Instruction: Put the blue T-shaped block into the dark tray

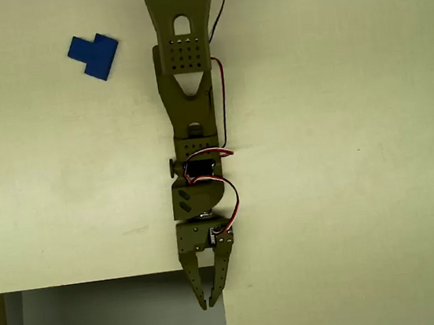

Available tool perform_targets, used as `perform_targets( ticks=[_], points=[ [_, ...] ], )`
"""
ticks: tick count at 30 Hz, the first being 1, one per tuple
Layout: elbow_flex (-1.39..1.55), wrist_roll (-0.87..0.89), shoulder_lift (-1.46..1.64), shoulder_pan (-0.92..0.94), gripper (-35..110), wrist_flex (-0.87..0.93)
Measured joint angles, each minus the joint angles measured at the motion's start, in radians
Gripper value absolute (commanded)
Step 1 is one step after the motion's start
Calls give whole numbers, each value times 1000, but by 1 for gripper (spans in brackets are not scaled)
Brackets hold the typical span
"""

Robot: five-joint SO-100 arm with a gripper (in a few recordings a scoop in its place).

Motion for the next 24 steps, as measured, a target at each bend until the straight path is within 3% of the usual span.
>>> perform_targets(
  ticks=[19,24],
  points=[
    [-6,8,0,0,0,6],
    [-235,81,-8,-9,0,239]
  ],
)
